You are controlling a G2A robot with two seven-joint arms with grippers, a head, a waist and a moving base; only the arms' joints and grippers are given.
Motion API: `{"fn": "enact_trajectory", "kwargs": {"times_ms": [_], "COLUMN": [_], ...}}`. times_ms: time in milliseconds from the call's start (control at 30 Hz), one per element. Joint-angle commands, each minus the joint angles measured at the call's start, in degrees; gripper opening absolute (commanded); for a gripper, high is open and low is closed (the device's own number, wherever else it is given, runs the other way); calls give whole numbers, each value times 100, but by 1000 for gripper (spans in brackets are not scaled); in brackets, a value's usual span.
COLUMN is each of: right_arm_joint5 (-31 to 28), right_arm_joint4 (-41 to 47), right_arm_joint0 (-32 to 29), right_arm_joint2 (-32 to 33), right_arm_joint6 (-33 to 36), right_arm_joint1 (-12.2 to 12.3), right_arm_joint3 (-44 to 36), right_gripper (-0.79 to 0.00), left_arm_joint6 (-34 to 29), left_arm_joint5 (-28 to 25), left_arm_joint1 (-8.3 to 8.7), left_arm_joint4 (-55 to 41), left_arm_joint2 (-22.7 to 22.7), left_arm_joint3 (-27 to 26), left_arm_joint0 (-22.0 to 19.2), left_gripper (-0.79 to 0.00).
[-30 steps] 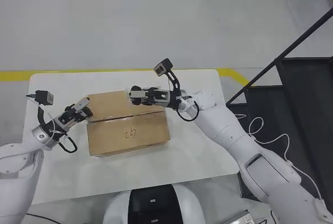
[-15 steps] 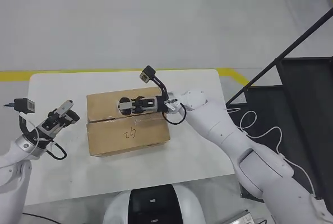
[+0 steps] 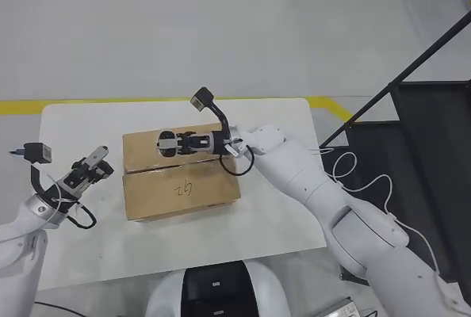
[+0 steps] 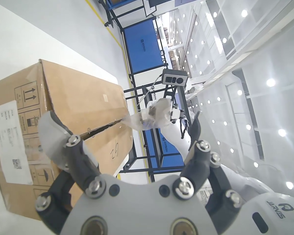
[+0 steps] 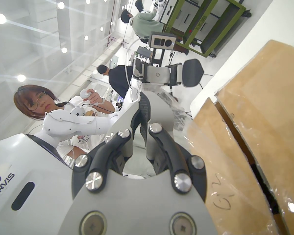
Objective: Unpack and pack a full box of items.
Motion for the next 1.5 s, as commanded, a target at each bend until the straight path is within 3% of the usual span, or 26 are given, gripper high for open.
{"fn": "enact_trajectory", "kwargs": {"times_ms": [0,467,667,1200,1467], "right_arm_joint5": [-133,-1283,-1490,-1492,-1088], "right_arm_joint4": [-124,-961,-1124,-1204,-1550], "right_arm_joint0": [-20,-647,-919,-383,-96], "right_arm_joint2": [107,1108,1402,364,-117], "right_arm_joint6": [-133,-1283,-1491,-1706,-1402], "right_arm_joint1": [62,720,924,380,114], "right_arm_joint3": [-97,-1346,-1831,-583,-42], "right_gripper": [-785,-785,-785,-785,-785], "left_arm_joint6": [-12,-144,-167,-55,-101], "left_arm_joint5": [-13,41,41,125,106], "left_arm_joint1": [-5,-12,-20,-31,-32], "left_arm_joint4": [58,271,321,474,493], "left_arm_joint2": [45,112,172,72,14], "left_arm_joint3": [82,207,218,-104,-157], "left_arm_joint0": [-29,-186,-239,48,100], "left_gripper": [0,0,0,0,0]}}
